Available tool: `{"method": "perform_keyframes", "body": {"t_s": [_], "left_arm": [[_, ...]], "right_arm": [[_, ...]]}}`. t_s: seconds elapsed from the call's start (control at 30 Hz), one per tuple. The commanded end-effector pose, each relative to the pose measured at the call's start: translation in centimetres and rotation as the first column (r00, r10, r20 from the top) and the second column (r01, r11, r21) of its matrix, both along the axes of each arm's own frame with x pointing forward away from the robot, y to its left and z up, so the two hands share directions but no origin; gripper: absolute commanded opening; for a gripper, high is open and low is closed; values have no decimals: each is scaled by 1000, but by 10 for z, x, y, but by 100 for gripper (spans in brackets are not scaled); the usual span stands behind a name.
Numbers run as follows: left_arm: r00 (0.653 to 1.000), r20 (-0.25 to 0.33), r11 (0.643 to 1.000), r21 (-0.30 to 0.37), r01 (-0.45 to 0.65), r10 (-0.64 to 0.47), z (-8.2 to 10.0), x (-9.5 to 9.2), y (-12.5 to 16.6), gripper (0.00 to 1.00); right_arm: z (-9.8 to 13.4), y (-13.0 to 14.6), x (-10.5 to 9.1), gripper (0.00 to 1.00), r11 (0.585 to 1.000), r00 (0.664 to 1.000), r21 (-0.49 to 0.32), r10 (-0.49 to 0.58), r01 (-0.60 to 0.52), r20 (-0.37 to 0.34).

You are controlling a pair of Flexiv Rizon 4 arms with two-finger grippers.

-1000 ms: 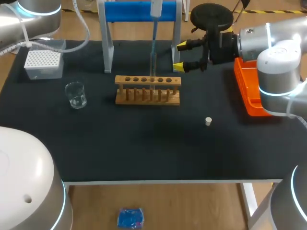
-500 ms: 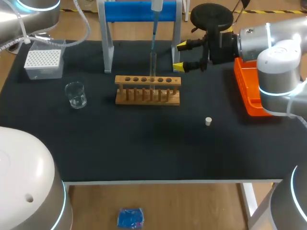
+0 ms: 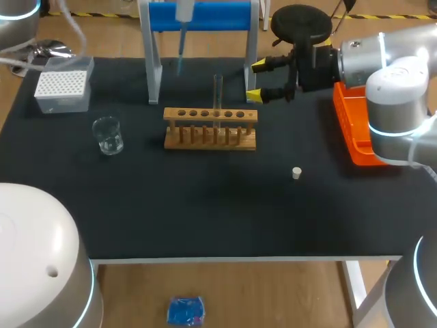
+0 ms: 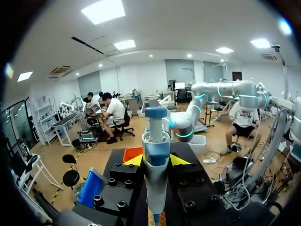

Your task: Invert the test tube, pick up the pipette, mount the tip to pipette, aspirate from beaker and dispense into the tube, eject the tip, return the pipette, and cap with the stopper.

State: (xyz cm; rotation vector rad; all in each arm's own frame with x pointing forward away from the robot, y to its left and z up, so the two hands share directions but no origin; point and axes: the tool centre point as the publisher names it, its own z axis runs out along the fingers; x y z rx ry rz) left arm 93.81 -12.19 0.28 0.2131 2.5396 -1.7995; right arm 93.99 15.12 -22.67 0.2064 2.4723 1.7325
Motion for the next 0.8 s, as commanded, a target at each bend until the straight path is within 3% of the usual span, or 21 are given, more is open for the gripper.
{"method": "perform_keyframes", "body": {"t_s": [0.03,0.2,0.47,0.6,0.67,0.73,0.8], "left_arm": [[1000,0,1000,-18,-8,8,-14,-36,29,0],[1000,-12,998,-67,-5,4,-37,-67,29,0],[999,-30,994,-106,26,-29,-66,-110,-10,0],[996,-40,990,-120,70,-75,-76,-121,-31,0],[994,-42,983,-159,96,-104,-81,-122,-39,0],[991,-51,984,-137,114,-122,-87,-122,-46,0],[989,-39,976,-170,133,-142,-91,-121,-50,0]], "right_arm": [[0,0,0,100,1000,1000,0,-2,2,1],[0,0,0,100,1000,1000,0,-2,2,1],[0,0,0,100,1000,1000,0,-2,2,1],[0,0,0,100,1000,1000,0,-2,2,1],[0,0,0,100,1000,1000,0,-2,2,1],[0,0,0,100,1000,1000,0,-2,2,1],[0,0,0,100,1000,1000,0,-2,2,1]]}}
